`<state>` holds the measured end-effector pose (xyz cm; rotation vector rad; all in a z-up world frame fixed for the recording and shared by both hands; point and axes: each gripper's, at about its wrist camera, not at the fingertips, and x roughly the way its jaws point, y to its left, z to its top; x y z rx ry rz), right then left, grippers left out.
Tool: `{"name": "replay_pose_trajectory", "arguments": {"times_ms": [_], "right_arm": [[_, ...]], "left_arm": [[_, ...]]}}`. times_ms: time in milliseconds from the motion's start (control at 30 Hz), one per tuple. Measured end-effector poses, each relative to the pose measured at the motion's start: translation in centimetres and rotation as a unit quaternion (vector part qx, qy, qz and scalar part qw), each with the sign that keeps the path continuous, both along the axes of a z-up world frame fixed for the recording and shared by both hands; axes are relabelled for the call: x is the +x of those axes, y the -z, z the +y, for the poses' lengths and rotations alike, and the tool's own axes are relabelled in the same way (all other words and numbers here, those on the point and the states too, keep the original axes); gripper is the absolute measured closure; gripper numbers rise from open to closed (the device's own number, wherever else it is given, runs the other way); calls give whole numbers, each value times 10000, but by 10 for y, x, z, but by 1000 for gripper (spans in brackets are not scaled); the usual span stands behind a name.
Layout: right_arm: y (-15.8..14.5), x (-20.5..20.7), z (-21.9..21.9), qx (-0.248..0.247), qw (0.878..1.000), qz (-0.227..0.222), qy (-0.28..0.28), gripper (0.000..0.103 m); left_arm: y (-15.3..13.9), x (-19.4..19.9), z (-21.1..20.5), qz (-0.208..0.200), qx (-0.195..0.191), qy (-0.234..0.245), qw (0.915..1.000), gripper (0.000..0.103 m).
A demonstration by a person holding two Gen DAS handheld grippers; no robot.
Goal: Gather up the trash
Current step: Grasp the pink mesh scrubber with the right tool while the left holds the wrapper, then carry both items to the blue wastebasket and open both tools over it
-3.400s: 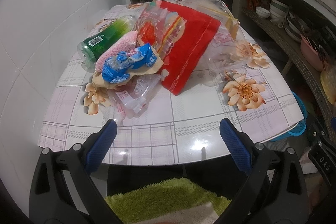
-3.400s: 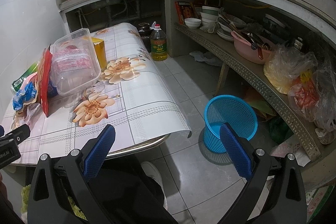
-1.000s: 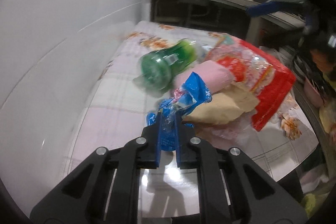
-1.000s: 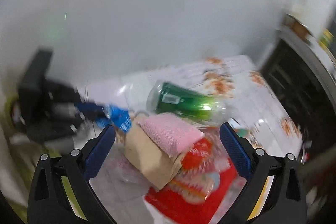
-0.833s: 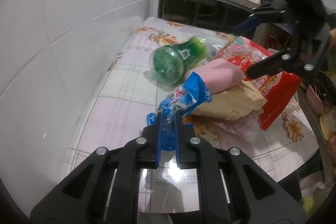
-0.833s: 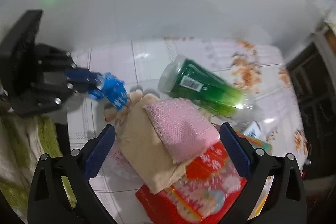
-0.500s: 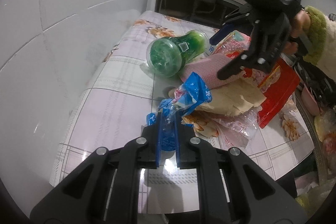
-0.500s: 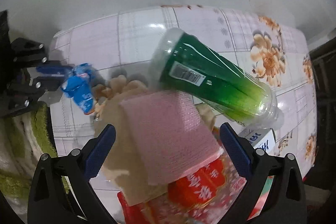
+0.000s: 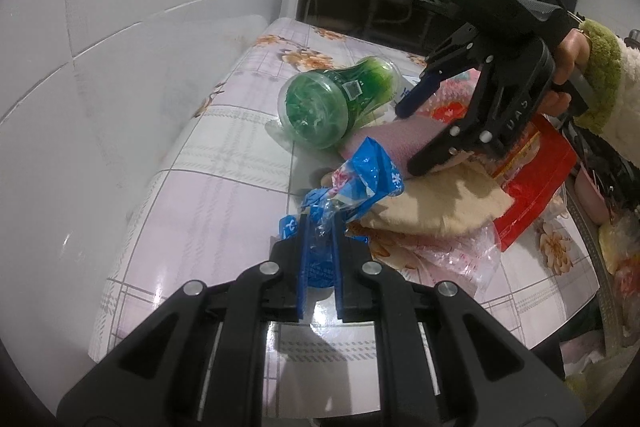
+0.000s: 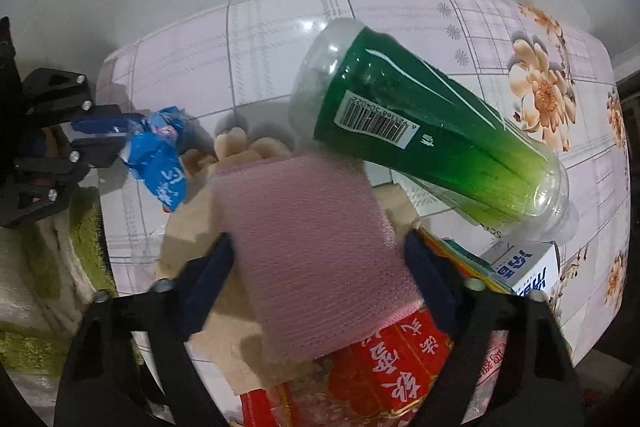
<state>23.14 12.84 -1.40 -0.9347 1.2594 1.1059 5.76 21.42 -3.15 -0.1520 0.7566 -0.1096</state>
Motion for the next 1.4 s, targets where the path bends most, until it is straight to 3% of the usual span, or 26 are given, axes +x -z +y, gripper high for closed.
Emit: {"name": "replay_pose_trajectory", "arguments": {"times_ms": [100,200,267,333,367,533,633,800,1067,1400], "right_arm": [[-15,-5,-1,101,9999,-45,5,43],[-21,-12,-2,71,9998,-196,-45,43],[-23,-17,-1,30,9995,-302,-88,39],[-21,-18,0,-6,9994,-338,-103,18],[-16,-16,5,-25,9995,-287,-136,15],[12,-4,15,-383,9989,-211,-163,13],[25,5,18,-520,9986,113,2,13],[27,10,17,-442,9983,360,96,13],[-9,6,14,-45,9999,145,80,17],[-75,-10,-26,952,9942,-111,488,19]], "left_arm": [[-1,0,-1,-20,2,2,10000,94],[-2,-1,-2,-34,10,8,10000,94],[-2,-1,-3,-40,7,17,10000,94],[-2,-1,-3,-41,-7,25,10000,94],[-2,-1,-4,-39,-21,34,10000,94],[-3,-1,-3,-49,-28,45,10000,94],[-3,1,-1,-42,-47,43,10000,94],[-1,3,0,-23,-50,49,10000,94],[-2,2,4,-36,-64,-49,10000,94],[-20,-9,5,-246,19,-173,9995,94]]}}
